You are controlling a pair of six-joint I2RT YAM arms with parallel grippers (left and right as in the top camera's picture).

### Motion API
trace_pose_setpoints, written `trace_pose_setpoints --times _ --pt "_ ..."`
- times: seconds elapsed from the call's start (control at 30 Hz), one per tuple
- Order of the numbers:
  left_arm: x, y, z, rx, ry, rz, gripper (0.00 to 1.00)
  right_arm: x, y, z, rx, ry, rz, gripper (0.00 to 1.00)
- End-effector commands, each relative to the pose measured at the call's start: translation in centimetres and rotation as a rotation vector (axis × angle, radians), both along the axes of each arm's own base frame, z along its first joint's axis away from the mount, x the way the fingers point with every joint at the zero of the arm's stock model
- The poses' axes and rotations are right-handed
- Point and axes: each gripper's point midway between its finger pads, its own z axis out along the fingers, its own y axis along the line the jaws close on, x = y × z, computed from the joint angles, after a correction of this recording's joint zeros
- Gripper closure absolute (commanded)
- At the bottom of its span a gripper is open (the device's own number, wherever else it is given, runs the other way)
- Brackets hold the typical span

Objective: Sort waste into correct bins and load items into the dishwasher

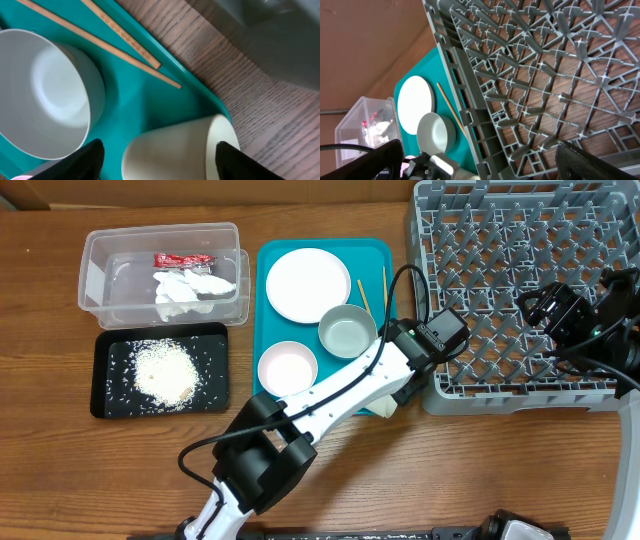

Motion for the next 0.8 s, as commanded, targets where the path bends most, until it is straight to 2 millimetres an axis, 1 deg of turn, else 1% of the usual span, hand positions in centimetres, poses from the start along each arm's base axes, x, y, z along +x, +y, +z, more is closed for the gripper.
trace_pose_setpoints --times 0.0,0.1,0.17,0.23,0.37,0.43,0.57,0.63,0.67,0.77 --pt "0.3 0.3 0.4 0.015 -0.015 0.020 0.29 0.2 -0.3 1.0 -0.021 -0.028 -0.002 0.01" --pt "-0.1 1.0 0.3 0.044 0.001 0.020 0.34 0.2 -0.3 1.0 -0.021 -0.028 -0.003 0.01" --pt "-0.3 1.4 0.2 0.061 0.011 0.023 0.41 0.2 -0.3 1.0 -0.020 -0.028 -0.003 0.01" --pt "-0.4 1.6 0.2 0.067 0.016 0.022 0.53 0.2 -0.3 1.0 -0.021 -0.028 -0.003 0.01" --pt "-0.7 1.9 0.2 0.082 0.026 0.022 0.70 0.2 -0.3 1.0 -0.021 -0.028 -0.003 0.01" --pt "-0.8 2.2 0.1 0.093 0.035 0.024 0.80 0.2 -0.3 1.0 -0.020 -0.028 -0.003 0.01" --pt "-1.0 2.8 0.1 0.113 0.050 0.025 0.96 0.2 -0.3 1.0 -0.021 -0.028 -0.003 0.01" --pt "-1.1 2.9 0.1 0.115 0.052 0.025 0.95 0.2 -0.3 1.0 -0.020 -0.028 -0.002 0.01" --pt "-1.1 2.9 0.1 0.115 0.053 0.025 0.91 0.2 -0.3 1.0 -0.020 -0.028 -0.002 0.00" --pt "-1.3 3.1 0.1 0.126 0.060 0.025 0.68 0.2 -0.3 1.0 -0.020 -0.028 -0.002 0.00"
